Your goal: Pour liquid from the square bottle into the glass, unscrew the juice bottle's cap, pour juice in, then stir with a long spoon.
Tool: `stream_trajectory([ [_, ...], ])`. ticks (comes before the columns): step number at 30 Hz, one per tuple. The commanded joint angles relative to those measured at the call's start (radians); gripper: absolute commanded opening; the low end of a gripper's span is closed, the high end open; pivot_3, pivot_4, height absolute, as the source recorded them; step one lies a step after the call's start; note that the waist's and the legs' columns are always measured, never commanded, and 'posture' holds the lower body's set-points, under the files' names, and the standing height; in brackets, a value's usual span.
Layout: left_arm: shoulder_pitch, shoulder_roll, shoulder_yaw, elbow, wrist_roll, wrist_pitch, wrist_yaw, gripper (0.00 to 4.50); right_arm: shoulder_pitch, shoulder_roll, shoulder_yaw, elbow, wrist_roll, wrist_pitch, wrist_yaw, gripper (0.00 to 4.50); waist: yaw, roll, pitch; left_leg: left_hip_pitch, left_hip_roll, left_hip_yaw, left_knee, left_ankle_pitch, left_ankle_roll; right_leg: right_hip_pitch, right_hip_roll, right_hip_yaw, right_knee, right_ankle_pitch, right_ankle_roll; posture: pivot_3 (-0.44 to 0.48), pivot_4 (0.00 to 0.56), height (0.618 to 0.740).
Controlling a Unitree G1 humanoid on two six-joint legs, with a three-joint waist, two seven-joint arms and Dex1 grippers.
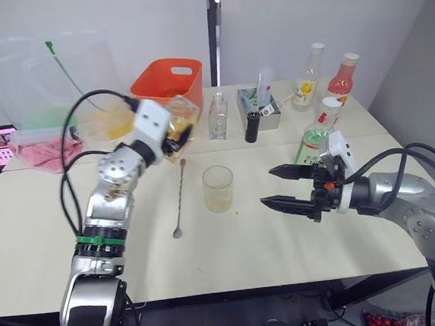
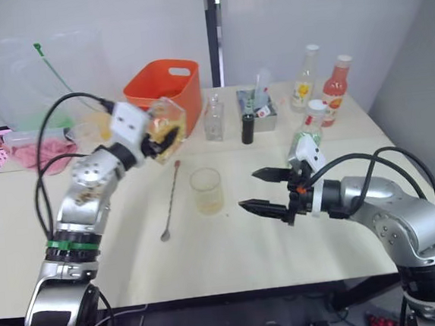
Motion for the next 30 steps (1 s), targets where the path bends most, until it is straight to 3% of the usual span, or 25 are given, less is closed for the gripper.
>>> stream_trajectory([
  [1, -0.041, 0.040, 0.132, -0.026, -0.054, 0.070, 0.085, 2.81, -0.030, 0.000, 0.000, -0.003, -0.002, -0.019, 0.026, 4.47, 0.001, 0.000, 0.000, 0.000, 0.000, 0.000, 0.000, 0.000, 0.000, 0.000, 0.000, 0.000, 0.000, 0.000, 0.000, 0.000, 0.150, 0.740],
  [7, -0.002, 0.068, 0.225, 0.028, -0.072, 0.071, 0.134, 2.81, -0.069, 0.019, 0.028, 0.018, -0.012, -0.018, 0.039, 4.47, 0.016, 0.000, 0.000, -0.001, -0.001, 0.000, 0.001, 0.000, 0.000, 0.000, -0.001, 0.000, 0.001, 0.000, 0.000, 0.000, 0.150, 0.740],
  [11, 0.032, 0.057, 0.255, 0.063, -0.120, 0.036, 0.083, 2.81, -0.092, 0.034, 0.040, 0.021, -0.017, -0.008, 0.036, 4.47, 0.026, -0.001, 0.000, -0.002, -0.002, 0.000, 0.001, 0.000, -0.001, 0.000, -0.002, 0.000, 0.000, 0.000, 0.000, 0.000, 0.150, 0.740],
  [28, 0.047, 0.061, 0.138, 0.247, -0.086, -0.108, -0.029, 2.81, -0.054, 0.028, 0.005, -0.024, 0.003, 0.017, 0.011, 4.47, 0.041, -0.002, 0.000, -0.002, -0.002, 0.000, 0.001, 0.000, -0.001, 0.000, -0.002, 0.000, 0.000, 0.000, 0.000, 0.000, 0.150, 0.740],
  [30, 0.054, 0.065, 0.137, 0.243, -0.090, -0.097, -0.031, 3.86, -0.048, 0.027, 0.000, -0.029, 0.004, 0.019, 0.010, 4.50, 0.041, -0.002, 0.000, -0.002, -0.002, 0.000, 0.001, 0.000, -0.001, -0.001, -0.002, -0.001, 0.000, 0.000, 0.000, 0.000, 0.150, 0.740],
])
